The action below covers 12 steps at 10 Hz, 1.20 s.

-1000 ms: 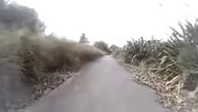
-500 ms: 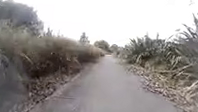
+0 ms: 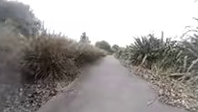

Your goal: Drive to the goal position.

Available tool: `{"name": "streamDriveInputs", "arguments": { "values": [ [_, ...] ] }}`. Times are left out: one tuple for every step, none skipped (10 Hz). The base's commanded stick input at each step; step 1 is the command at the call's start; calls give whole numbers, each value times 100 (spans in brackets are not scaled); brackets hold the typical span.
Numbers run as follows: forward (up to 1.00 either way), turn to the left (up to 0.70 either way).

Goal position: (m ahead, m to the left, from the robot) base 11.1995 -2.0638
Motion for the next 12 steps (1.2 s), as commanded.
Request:
{"name": "streamDriveInputs", "arguments": {
  "values": [
    [100, 0],
    [100, 0],
    [100, 0],
    [100, 0],
    [100, 0],
    [100, 0],
    [100, 0],
    [100, 0],
    [100, 0],
    [100, -9],
    [100, -22],
    [100, -35]
  ]
}}
